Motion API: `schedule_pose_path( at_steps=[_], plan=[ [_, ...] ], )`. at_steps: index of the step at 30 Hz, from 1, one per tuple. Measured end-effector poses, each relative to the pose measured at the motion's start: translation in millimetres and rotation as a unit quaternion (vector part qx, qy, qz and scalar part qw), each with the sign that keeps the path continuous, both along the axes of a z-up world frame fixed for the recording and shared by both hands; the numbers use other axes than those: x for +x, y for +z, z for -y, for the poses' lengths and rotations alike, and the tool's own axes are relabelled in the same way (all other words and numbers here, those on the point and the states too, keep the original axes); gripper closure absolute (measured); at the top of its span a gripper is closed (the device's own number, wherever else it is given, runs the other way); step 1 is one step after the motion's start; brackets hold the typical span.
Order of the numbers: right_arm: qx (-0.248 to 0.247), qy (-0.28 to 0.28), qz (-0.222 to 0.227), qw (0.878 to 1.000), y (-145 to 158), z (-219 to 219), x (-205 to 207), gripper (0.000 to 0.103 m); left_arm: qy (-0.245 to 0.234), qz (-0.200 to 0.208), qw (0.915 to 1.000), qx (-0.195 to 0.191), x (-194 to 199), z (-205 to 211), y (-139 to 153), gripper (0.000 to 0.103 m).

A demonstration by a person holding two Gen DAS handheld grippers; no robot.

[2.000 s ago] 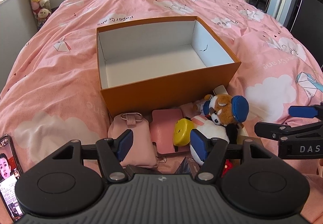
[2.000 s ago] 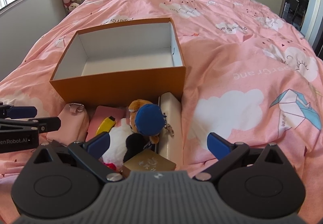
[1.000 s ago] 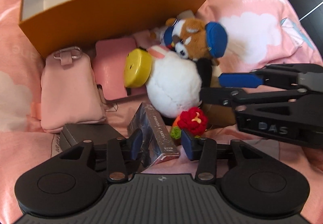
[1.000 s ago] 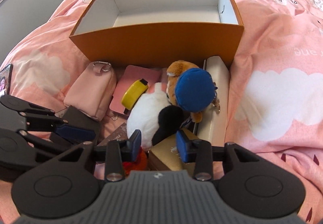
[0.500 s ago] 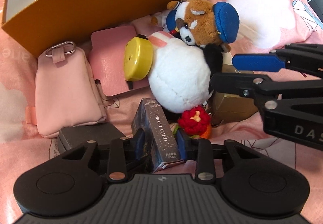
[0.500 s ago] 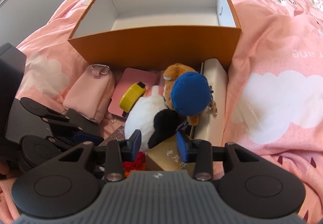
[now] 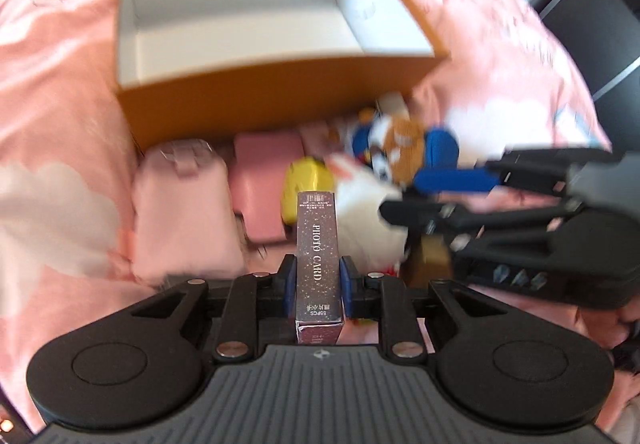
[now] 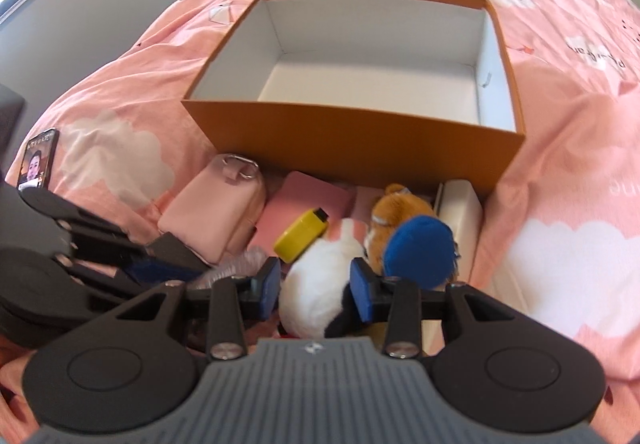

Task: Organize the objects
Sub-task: 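Grasp the photo card box with the left gripper while the right gripper grasps the pink pouch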

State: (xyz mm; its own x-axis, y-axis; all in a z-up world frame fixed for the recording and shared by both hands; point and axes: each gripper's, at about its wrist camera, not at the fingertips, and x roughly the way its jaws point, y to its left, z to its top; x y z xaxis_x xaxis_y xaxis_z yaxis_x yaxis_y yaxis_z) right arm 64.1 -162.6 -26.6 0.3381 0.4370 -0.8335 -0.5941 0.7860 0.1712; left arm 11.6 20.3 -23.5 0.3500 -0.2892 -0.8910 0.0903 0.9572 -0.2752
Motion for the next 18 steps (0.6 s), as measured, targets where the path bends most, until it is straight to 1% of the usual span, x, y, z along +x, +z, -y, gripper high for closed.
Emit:
schedule_pose_path(
  at_steps=[1,2,4,6,9,13,16,18],
  plan=[
    [0.001,0.004,0.000,1.000,0.4,-2.3,1.5,0.061,0.008,0.008,0.9999,0.000,5.9,-4.8,-2.6,0.078],
    [0.003,0.009,0.000,1.000,1.0,-4.9,2.7,0.061,0.015,0.018,0.9997,0.011,6.2,-7.1,0.7,0.078],
    [0.010,0.018,-0.003,1.000,1.5,-11.7,7.2,0.061,0.034,0.044,0.9974,0.045,10.5,-4.0,11.5,0.078],
    [0.017,0.027,-0.007,0.999,0.0,-19.6,12.1,0.061,0.052,0.055,0.9956,0.056,15.2,-11.2,14.5,0.078],
    [0.029,0.035,-0.027,0.999,-6.9,-35.5,23.5,0.061,0.081,0.053,0.9934,0.061,18.3,-31.6,13.6,0.078],
    [0.046,0.041,-0.069,0.996,-25.6,-59.7,43.0,0.061,0.117,0.042,0.9894,0.077,19.4,-53.3,5.0,0.078],
    [0.052,0.037,-0.116,0.991,-47.1,-76.5,55.8,0.061,0.125,0.024,0.9872,0.096,19.8,-61.8,-3.4,0.078],
    [0.056,0.036,-0.145,0.987,-59.2,-84.7,61.1,0.061,0.125,0.011,0.9872,0.098,18.9,-67.4,-6.2,0.078]
  ],
)
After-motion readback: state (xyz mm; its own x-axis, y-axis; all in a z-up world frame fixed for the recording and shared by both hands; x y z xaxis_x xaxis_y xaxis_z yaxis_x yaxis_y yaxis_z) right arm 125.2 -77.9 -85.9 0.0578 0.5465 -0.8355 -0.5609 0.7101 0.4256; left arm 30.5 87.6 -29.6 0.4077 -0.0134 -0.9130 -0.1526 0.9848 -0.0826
